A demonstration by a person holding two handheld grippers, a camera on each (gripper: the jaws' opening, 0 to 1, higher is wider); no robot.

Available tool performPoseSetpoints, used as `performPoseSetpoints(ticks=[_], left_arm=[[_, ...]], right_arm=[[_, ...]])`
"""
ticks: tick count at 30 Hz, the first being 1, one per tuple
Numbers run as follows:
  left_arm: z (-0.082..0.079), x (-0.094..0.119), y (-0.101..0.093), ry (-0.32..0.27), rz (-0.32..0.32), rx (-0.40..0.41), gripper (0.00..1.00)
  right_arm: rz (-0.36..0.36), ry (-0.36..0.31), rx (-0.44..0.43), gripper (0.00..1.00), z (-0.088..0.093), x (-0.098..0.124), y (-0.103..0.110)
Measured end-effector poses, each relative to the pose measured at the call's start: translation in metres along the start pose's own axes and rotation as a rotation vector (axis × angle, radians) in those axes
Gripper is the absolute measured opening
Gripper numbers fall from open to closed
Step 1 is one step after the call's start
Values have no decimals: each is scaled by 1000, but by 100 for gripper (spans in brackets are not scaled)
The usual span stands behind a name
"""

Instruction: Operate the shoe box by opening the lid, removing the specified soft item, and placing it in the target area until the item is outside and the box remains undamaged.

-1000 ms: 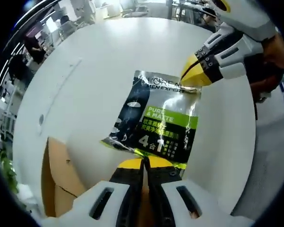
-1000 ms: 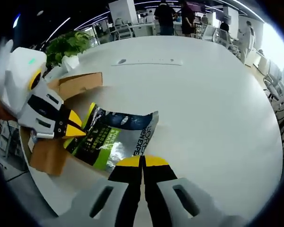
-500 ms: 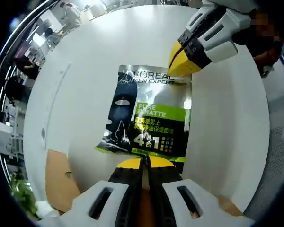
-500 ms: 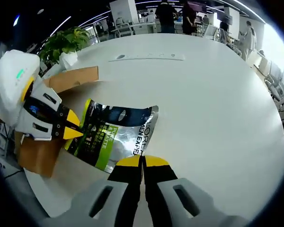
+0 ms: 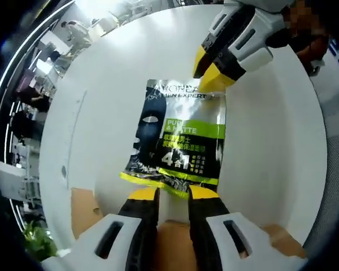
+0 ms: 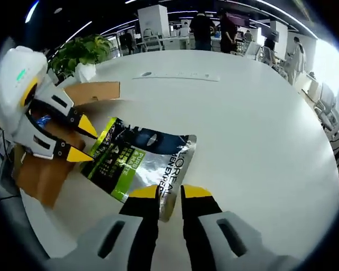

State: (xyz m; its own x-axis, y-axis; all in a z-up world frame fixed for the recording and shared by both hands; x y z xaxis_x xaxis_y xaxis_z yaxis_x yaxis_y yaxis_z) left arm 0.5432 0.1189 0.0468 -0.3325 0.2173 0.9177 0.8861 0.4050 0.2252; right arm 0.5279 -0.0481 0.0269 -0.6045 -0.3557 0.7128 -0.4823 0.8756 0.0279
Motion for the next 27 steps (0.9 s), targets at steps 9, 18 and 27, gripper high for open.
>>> performPoseSetpoints(ticks=[9, 18, 27], left_arm=[[-9, 28, 1, -125, 20, 79, 27], [-9, 48, -6, -190, 35, 126, 34], [0, 74, -8, -261, 71, 264, 37]], right_arm=[[-8, -56, 19, 22, -9, 16, 7], [-21, -72, 74, 30, -12, 36, 13], [-62, -68, 117, 32, -17, 55, 23]])
Point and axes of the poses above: the point that each gripper's makers call its tool centre point, and the gripper's own axes: x roughly backward along the fingers, y roughly to its left, z roughly out of its underside, the point moved 7 cm from there along x, roughly backward along the fingers, and after that the axes turned 7 degrees about x, right-handed, at the moved point
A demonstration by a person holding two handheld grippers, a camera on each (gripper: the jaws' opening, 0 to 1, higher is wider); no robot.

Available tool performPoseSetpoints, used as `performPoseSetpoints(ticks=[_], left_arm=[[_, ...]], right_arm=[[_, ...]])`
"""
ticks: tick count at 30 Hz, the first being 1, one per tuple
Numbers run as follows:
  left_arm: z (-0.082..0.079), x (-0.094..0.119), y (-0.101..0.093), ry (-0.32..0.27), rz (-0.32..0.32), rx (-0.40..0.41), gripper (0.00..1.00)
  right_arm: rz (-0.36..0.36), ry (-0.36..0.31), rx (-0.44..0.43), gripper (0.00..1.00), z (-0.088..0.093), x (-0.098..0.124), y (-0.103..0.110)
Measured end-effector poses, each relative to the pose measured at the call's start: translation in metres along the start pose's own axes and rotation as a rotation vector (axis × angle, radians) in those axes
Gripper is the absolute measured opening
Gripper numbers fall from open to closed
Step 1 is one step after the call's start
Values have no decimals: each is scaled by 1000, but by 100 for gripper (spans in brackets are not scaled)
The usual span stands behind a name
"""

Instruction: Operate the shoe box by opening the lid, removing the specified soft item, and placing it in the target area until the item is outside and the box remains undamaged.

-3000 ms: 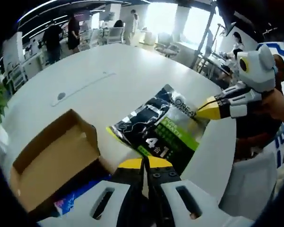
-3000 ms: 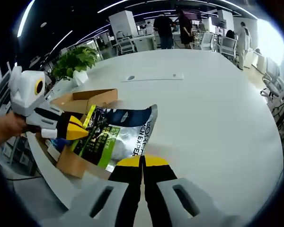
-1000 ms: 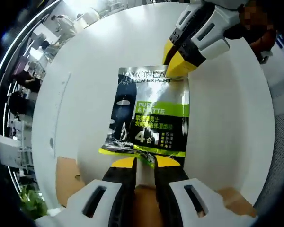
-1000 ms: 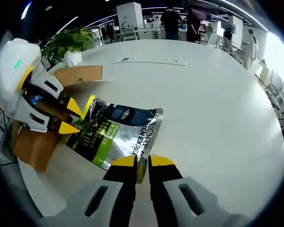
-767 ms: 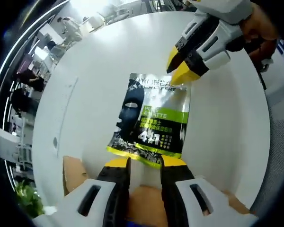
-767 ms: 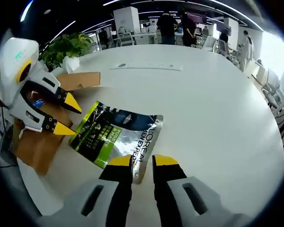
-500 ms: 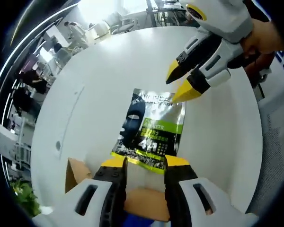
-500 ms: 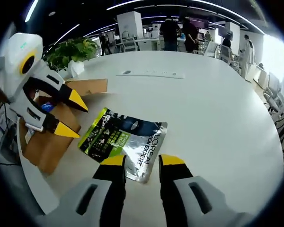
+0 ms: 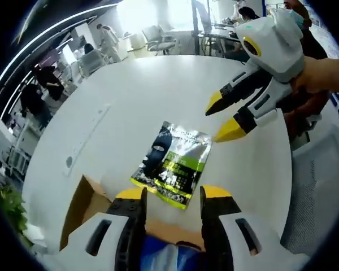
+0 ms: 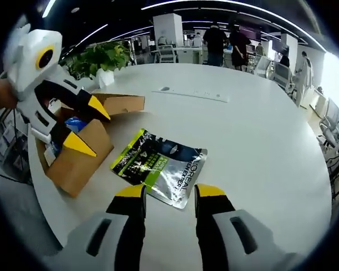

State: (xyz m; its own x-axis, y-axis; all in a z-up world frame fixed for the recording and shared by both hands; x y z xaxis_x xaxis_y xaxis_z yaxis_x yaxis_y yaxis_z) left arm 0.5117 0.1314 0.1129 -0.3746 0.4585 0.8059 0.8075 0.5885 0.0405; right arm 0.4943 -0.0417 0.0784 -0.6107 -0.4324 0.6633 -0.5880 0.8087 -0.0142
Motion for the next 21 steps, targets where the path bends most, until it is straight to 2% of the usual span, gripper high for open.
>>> performPoseSetpoints(ticks=[4, 13, 21], left_arm=[[7, 11, 3, -21, -7, 33, 37], [38, 40, 17, -57, -16, 130, 38], [58, 58, 26, -65, -27, 142, 38]], right_arm=[[-24, -15, 12, 33, -5, 6, 5], [-73, -23, 54, 35, -13, 16, 16], [-106, -29, 89, 36, -23, 18, 30]])
Point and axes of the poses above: the point that each gripper's makers call its tool centre point, and the gripper's own axes: x roughly backward along the fingers, y roughly to its left, z roughly out of its underside, the point moved 7 cm from there along x, roughly backward along the fingers, and after that the axes turned 7 degrees about x, right-handed, at the moved point
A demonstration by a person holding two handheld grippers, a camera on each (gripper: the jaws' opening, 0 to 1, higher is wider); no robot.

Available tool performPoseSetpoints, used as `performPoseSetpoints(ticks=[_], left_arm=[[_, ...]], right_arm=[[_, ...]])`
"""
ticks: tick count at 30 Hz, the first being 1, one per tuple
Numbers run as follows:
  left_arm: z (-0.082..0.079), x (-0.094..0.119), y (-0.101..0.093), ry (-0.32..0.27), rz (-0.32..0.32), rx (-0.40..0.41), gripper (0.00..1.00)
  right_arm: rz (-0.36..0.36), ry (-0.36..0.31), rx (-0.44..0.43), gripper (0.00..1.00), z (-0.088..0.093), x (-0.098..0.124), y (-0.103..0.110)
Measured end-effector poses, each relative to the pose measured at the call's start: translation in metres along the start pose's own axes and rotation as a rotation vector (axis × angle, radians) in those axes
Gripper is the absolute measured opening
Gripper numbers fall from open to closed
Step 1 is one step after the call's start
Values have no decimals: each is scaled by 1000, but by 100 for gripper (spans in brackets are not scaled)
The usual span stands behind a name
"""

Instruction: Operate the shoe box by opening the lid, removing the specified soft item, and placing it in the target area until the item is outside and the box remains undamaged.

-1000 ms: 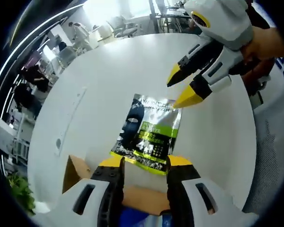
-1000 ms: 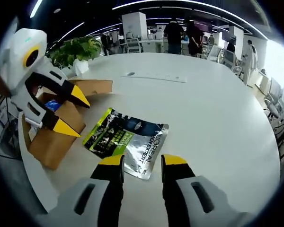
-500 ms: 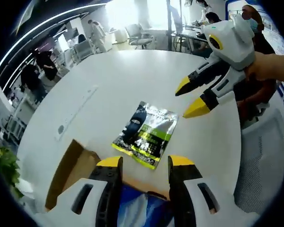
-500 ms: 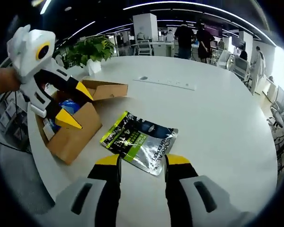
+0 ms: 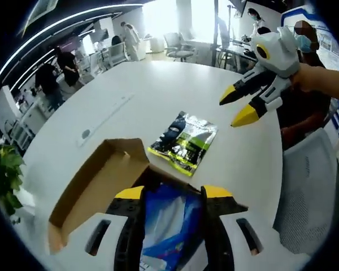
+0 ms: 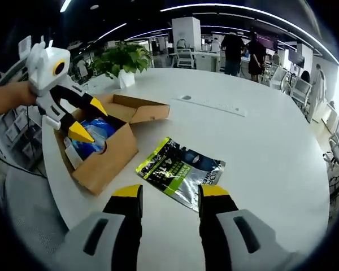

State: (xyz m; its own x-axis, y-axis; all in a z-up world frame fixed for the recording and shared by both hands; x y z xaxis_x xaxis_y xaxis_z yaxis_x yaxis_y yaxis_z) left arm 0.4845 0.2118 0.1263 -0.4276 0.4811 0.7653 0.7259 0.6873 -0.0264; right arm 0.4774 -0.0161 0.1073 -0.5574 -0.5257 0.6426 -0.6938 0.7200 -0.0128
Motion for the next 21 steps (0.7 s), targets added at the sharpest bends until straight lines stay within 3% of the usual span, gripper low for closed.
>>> performPoseSetpoints(ticks=[10, 21], left_arm=[[20, 15, 8, -10, 20, 11, 35], [41, 19, 7, -2, 79, 20, 28]], right_arm=[[-55, -20, 64, 37, -23, -5, 20], [-130, -72, 121, 32, -51, -28, 48]])
Point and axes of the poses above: the point that each gripper's makers call its tool centre point, and the gripper's own axes: x roughly backward along the fingers, y roughly to its left, z roughly out of its underside, the point moved 7 cm from there along x, roughly backward along the fingers, and after that the axes turned 7 degrees about x, right-handed, at the moved point
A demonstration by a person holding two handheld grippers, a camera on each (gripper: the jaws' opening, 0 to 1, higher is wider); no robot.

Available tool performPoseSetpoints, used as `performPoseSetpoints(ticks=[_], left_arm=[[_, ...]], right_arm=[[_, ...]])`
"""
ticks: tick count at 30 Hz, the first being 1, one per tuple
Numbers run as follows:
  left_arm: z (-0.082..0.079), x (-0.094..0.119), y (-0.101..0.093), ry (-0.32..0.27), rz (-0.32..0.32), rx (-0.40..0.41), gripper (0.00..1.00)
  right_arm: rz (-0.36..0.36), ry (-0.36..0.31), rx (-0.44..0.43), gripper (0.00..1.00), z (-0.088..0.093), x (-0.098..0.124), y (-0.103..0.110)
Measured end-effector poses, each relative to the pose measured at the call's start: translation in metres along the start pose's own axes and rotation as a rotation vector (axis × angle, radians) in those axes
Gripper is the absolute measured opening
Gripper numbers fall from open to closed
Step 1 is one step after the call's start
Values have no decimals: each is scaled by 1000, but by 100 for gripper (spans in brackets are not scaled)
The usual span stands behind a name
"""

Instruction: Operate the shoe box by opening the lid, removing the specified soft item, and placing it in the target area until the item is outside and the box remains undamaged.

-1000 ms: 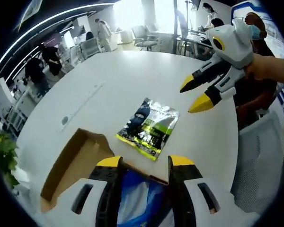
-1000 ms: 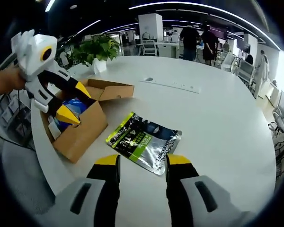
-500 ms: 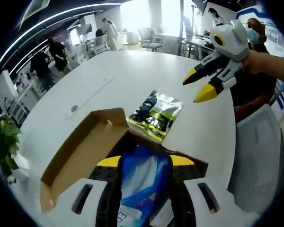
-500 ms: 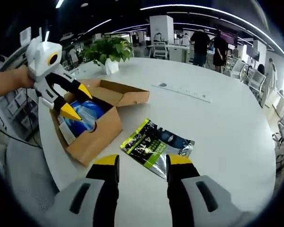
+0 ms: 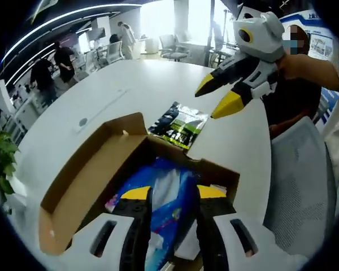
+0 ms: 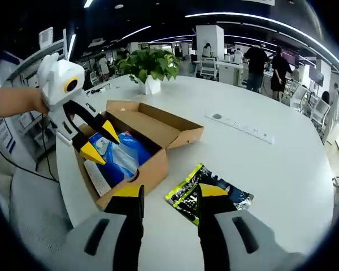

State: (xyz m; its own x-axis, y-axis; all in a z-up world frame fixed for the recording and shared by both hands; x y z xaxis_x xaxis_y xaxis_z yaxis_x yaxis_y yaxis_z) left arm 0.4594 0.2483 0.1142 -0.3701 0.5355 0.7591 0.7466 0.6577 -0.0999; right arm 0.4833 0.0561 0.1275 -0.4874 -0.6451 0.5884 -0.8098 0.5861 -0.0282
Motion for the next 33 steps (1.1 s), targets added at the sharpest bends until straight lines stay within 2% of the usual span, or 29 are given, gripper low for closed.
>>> performPoseSetpoints(ticks=[13, 18, 23, 33], left_arm=[[8, -12, -5, 30, 51, -27, 15], [9, -18, -6, 52, 60, -61, 12], [9, -19, -4, 56, 56, -58, 6], [14, -22, -3, 59, 53, -39, 1]], right_arm=[[-91, 30, 81, 26, -16, -42, 21], [-113, 43, 138, 18, -20, -58, 30], [-117, 64, 199, 17, -24, -74, 35], [-131, 111, 248, 11, -28, -101, 42]])
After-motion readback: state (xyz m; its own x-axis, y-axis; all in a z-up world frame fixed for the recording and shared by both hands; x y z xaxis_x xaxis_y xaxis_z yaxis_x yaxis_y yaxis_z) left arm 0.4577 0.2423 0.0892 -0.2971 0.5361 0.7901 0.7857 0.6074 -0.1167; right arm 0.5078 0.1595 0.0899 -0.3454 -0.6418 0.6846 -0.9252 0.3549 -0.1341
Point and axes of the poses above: the point that each gripper's makers call its tool centre point, and the gripper's own axes: x roughly backward along the fingers, y roughly to its left, z roughly out of its underside, the point moved 7 cm from there along x, roughly backward along the fingers, and after that the axes turned 7 degrees about x, right-handed, at the moved point
